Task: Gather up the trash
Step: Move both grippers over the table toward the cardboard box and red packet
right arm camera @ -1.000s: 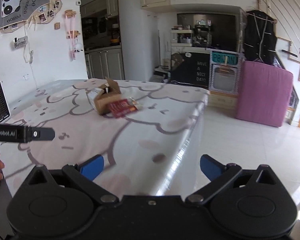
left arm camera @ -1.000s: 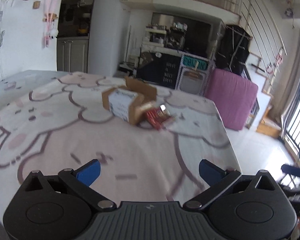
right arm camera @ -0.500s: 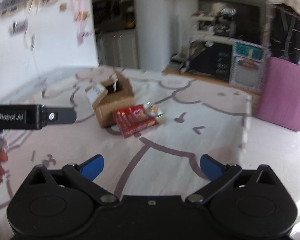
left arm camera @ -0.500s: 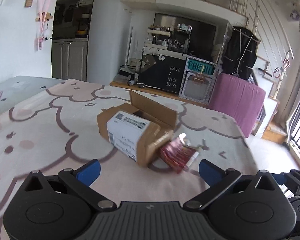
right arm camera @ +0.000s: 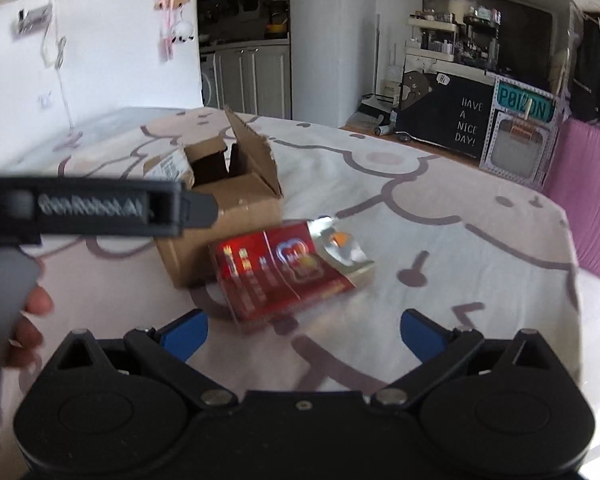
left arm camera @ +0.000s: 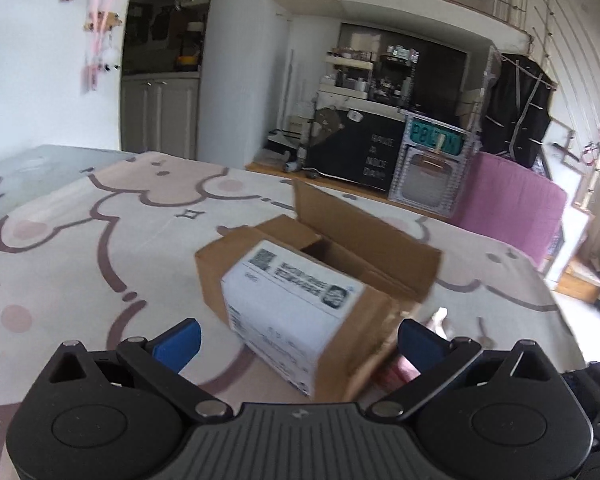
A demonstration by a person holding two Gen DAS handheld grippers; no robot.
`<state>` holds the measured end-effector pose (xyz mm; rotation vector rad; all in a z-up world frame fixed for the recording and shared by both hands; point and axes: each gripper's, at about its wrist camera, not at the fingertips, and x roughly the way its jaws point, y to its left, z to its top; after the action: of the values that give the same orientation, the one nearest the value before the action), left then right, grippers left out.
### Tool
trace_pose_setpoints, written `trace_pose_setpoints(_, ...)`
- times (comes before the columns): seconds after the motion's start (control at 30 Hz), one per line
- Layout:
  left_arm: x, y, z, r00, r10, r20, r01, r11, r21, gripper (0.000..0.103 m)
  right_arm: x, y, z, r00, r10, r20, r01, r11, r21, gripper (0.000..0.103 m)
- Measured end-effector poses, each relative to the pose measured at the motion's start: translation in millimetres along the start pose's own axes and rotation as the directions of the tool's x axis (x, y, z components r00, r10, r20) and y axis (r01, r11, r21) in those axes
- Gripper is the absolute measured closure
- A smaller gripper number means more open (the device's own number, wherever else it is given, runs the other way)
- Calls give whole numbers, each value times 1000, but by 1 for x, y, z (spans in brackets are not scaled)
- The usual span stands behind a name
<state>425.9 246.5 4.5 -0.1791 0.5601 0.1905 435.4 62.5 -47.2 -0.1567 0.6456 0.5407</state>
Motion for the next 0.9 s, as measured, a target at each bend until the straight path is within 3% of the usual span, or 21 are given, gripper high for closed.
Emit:
trace_pose_setpoints(0.27,-14,22,-1,998,48,40,-50,998,40,0,2,-18,-2,993,-116,6,116,992,49,0)
trace_pose_setpoints(0.43,-23,46,1,989,135,57,-139,989,58,0,-6,-49,-9,981,-193,-7,193,977,95,0)
trace_pose_setpoints(0.57,-30,69,5,972,229,52,-231,973,20,0,-11,-61,-11,975,-223,-8,223,969,108,0)
trace_pose_setpoints(0.67,-39,81,4,984,178,28,-177,984,-23,0,-14,-63,-11,974,-226,-13,226,968,113,0)
trace_pose_setpoints(0.8,-52,82,-10,997,67,39,-66,997,-40,0,-23,-58,-10,991,-136,16,132,980,147,0)
trace_pose_setpoints(0.9,-53,74,-22,999,-28,46,28,1000,2,0,-21,-44,-8,997,-70,29,65,987,150,0)
